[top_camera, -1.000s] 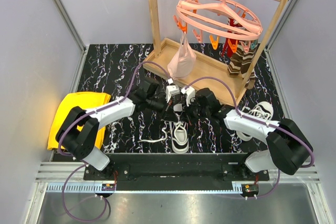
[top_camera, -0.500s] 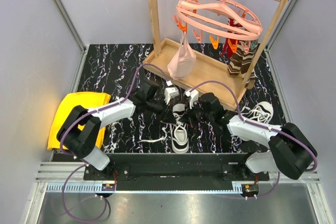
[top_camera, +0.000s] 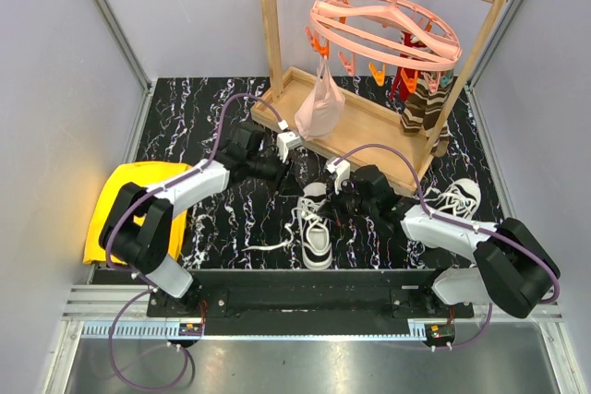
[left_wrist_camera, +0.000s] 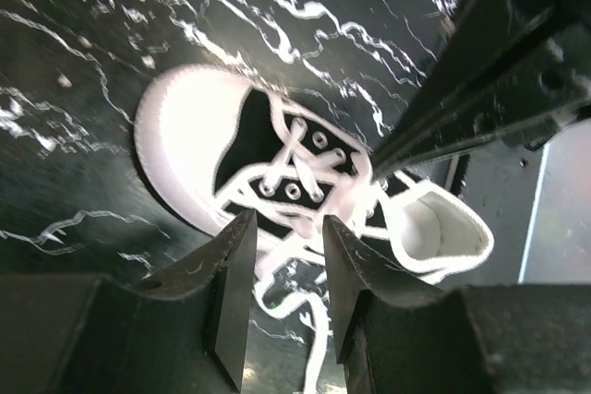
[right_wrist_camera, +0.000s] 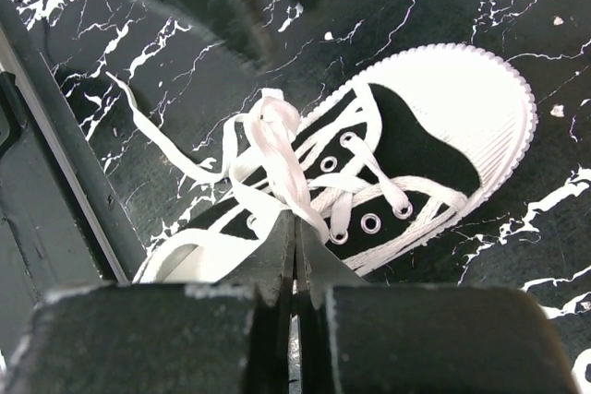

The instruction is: Tie the shoes

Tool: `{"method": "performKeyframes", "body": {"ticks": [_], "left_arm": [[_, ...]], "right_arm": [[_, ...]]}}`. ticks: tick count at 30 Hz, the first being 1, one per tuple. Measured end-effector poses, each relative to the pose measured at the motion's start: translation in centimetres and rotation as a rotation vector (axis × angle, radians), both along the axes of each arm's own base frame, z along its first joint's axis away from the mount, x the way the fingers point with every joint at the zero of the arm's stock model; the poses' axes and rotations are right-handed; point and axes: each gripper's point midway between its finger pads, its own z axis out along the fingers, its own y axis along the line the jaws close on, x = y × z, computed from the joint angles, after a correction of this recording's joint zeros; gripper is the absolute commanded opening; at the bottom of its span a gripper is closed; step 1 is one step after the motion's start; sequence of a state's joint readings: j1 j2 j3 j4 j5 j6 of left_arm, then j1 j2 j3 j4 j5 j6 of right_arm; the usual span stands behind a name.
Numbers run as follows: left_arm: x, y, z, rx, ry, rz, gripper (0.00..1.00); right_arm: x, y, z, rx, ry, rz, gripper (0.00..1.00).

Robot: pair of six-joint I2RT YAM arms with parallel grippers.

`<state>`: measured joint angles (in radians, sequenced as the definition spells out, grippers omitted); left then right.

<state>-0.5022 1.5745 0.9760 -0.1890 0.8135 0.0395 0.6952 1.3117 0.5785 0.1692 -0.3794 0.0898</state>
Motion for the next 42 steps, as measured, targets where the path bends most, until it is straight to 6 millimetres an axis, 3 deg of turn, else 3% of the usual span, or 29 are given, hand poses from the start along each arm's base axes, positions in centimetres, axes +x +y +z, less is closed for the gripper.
{"method": "performKeyframes", "body": {"ticks": [3,11,24,42], "left_arm": [[1.0,-0.4,0.0,0.001,-0.014,0.007,0.36],[2.4,-1.2,-2.5,0.052,0.034,-0.009,0.36],[-1.7,-2.7,-2.7,0.042,0.087,-0.168,0.43],[-2.1,-3.2,-2.3,0.010,0.127,-0.208,0.52]], "right_arm": [[0.0,-0.1,0.0,-0.003,-0.005,0.004,0.00],[-0.1,-0.2,0.0,-0.005,-0.012,0.007,0.00],[0.0,-0.2,-0.1,-0.007,-0.015,0.007,0.00],[0.0,-0.2,-0.1,-0.011,-0.021,0.008,0.00]]}}
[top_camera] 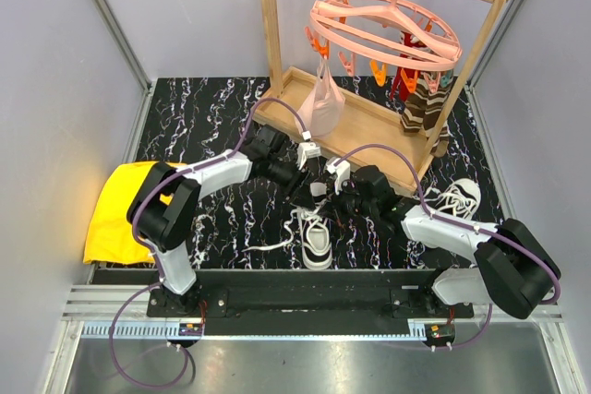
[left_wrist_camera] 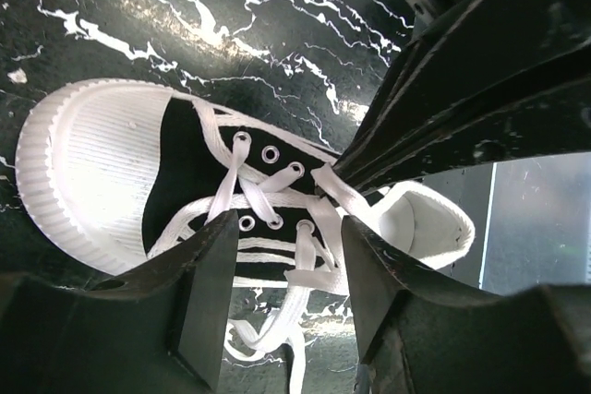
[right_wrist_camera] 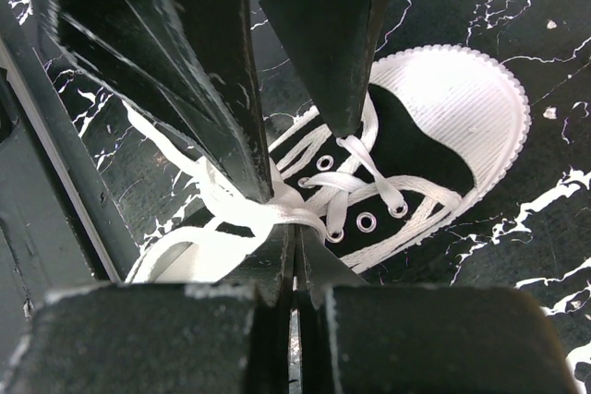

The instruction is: Tie the shoes

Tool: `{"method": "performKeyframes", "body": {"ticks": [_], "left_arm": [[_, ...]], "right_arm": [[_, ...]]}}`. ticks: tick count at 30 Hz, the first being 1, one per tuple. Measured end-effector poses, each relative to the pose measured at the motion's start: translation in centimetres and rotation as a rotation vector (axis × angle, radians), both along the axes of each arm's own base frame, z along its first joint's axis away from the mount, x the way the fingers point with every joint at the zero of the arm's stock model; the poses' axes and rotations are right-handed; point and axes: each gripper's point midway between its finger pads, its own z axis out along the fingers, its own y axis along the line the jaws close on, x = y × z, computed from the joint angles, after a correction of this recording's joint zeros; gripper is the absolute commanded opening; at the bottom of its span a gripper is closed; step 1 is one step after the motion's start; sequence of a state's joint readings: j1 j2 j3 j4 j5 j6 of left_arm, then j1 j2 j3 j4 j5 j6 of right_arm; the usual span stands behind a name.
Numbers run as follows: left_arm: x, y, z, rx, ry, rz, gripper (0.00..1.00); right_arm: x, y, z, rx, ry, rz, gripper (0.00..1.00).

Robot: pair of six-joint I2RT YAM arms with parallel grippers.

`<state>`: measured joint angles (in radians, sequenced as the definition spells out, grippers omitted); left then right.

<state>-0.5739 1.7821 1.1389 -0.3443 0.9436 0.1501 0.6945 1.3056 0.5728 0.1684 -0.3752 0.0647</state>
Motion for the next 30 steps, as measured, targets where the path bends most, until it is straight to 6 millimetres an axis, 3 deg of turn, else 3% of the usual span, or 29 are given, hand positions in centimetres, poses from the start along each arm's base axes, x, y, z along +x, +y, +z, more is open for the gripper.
{"method": "performKeyframes", "body": {"ticks": [10,14,18,22,26,30], "left_arm": [[-0.4,0.1,-0.7,0.014,0.036,-0.011,0.49],[-0.8,0.1,-0.4,-0.001,0.052,-0.026,0.58],[-1.3,0.1,-0.2,-0.012,0.074,-0.040,0.59],[-1.2,-0.1,0.1,-0.020,0.074,-0.045,0.55],[-1.0,-0.2,0.4,-0.025,0.071,-0.044,0.38],[-1.0,-0.2,0.2,-0.021,0.075,-0.044,0.44]], "right_arm": [[0.4,-0.1,0.0,-0.007,-0.009,-0.017,0.00],[0.4,-0.2,0.0,-0.009,-0.011,-0.022,0.00],[0.4,-0.2,0.0,-0.009,-0.011,-0.020,0.00],[0.4,-0.1,0.0,-0.008,-0.012,-0.017,0.00],[0.4,-0.1,0.1,-0.004,-0.013,-0.013,0.00],[0.4,-0.1,0.1,-0.003,-0.013,-0.013,0.00]]}}
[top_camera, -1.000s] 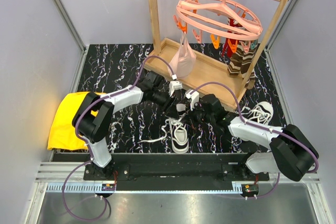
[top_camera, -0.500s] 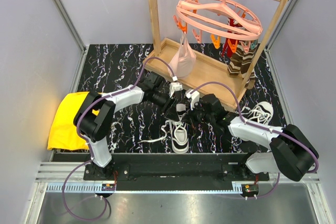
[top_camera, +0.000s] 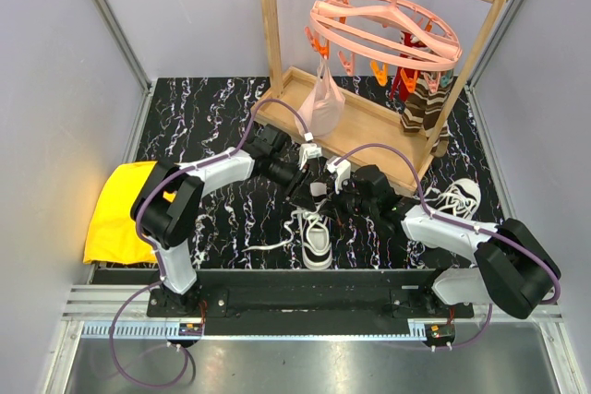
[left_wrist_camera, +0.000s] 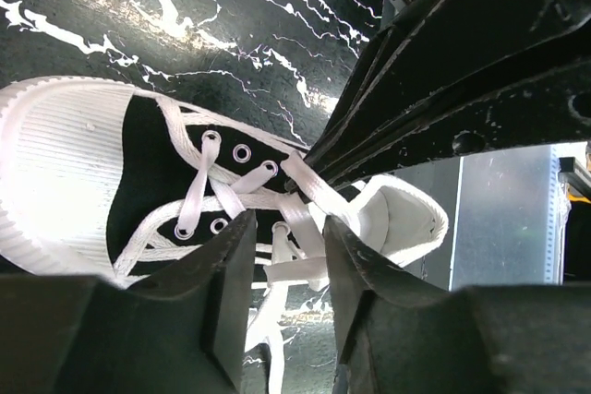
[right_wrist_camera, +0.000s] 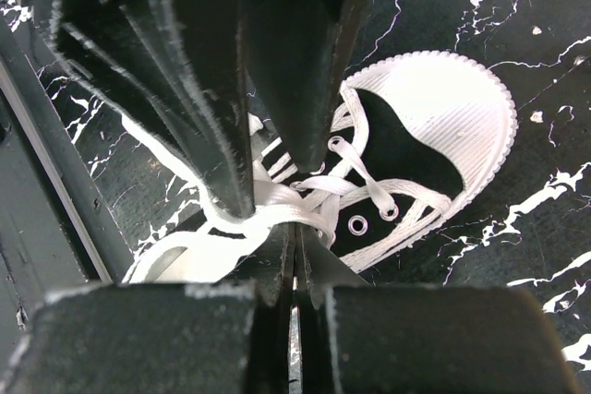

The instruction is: Tie the shoes

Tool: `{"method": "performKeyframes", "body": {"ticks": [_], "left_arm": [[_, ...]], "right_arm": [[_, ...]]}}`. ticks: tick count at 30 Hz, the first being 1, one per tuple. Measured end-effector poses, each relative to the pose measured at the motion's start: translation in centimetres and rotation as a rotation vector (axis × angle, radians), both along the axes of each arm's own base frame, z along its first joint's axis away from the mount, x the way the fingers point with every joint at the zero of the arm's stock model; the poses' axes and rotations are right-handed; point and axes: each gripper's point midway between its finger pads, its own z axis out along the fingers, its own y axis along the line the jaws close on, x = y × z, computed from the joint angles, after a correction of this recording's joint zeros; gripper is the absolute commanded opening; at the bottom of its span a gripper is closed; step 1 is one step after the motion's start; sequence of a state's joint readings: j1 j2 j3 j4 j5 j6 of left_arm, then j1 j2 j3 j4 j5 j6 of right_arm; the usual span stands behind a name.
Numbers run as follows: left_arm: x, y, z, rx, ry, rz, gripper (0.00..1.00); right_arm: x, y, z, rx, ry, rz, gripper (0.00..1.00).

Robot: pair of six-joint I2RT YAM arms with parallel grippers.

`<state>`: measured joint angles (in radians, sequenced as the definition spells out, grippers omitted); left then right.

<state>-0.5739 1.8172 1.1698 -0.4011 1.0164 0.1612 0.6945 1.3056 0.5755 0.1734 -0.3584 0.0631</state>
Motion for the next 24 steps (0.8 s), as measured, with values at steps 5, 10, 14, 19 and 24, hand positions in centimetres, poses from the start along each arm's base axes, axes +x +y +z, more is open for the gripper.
{"method": "performKeyframes", "body": {"ticks": [5,10,14,19,24], "left_arm": [[-0.1,0.1,0.0,0.002,0.001,-0.002,0.37],[-0.2,0.2,-0.1,0.007,0.002,-0.008,0.00],[-0.2,0.2,-0.1,0.006,-0.004,-0.010,0.00],[0.6,0.3,-0.1,0.010,-0.004,0.021,0.00],[1.6,0.2,0.0,0.016,-0.008,0.067,0.00]], "right_arm": [[0.0,0.0,0.0,0.002,0.000,-0.001,0.00],[0.0,0.0,0.0,0.002,-0.001,-0.001,0.00],[0.0,0.0,0.1,0.002,-0.002,-0.001,0.14],[-0.2,-0.2,0.9,-0.001,-0.016,0.008,0.39],[-1.0,-0.8,3.3,0.019,-0.081,0.041,0.56]]}}
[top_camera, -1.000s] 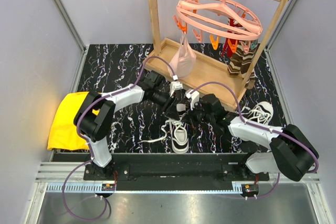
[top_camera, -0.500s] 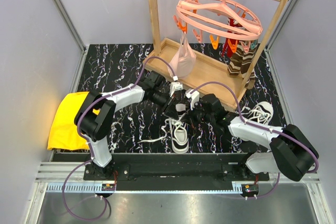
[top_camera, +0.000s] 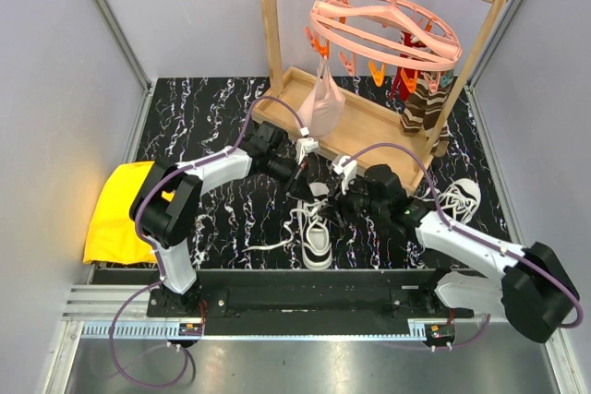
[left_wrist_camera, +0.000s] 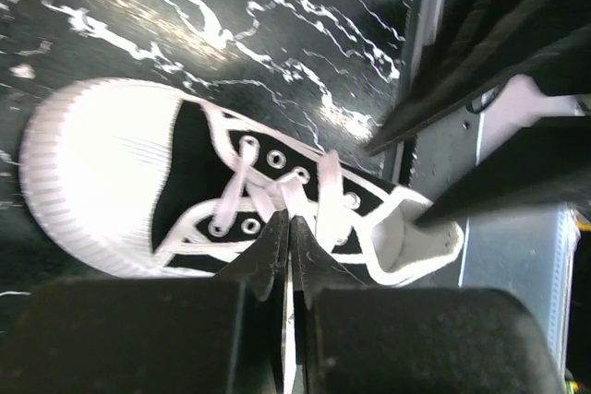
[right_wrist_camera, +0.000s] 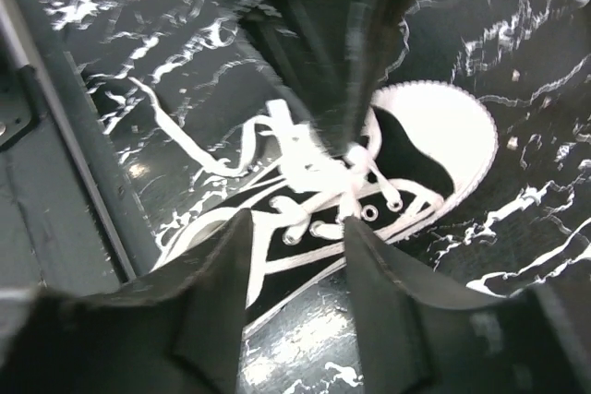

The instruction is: Tie the shoes

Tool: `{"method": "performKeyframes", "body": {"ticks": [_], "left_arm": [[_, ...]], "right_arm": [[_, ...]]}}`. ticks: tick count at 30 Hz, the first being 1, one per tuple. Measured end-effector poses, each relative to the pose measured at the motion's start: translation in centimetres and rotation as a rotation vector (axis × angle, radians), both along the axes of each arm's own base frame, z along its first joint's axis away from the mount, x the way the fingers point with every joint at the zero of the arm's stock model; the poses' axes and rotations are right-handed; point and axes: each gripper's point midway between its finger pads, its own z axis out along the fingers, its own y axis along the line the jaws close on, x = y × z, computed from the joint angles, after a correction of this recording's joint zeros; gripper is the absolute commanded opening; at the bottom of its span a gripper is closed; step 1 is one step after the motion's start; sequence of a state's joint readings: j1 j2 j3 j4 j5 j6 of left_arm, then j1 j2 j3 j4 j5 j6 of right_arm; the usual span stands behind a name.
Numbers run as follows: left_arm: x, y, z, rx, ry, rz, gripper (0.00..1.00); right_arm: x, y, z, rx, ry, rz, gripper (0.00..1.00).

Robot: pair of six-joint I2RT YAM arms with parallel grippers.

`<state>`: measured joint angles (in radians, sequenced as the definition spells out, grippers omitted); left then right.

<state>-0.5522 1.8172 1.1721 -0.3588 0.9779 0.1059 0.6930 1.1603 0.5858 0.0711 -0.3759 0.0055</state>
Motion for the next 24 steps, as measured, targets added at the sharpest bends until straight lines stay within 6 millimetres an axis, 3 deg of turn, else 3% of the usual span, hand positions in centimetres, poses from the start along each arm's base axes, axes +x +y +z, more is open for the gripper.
{"method": "performKeyframes", "body": {"ticks": [4,9,14,20,24], "left_arm": [[0.8,-0.1,-0.1,0.008,-0.014,0.032,0.00],[1.5,-0.1,-0.1,0.016,-0.017,0.065,0.00],[1.7,-0.1,0.1,0.015,0.007,0.089,0.00],[1.8,0.0,0.0,0.019,0.028,0.103,0.00],[1.8,0.2,-1.0,0.035,0.057,0.107,0.00]], "right_arm": [[-0.8,0.0,2.0,0.020,-0.063,0.066,0.58],[-1.5,1.5,2.6,0.025,-0.060,0.196,0.51],[-1.8,4.7,1.2,-0.006,-0.039,0.327,0.50],[-5.3,8.6,-0.7,-0.040,-0.122,0.526,0.52],[-6.2,10.1,-2.8,-0.072,-0.163,0.607,0.52]]}}
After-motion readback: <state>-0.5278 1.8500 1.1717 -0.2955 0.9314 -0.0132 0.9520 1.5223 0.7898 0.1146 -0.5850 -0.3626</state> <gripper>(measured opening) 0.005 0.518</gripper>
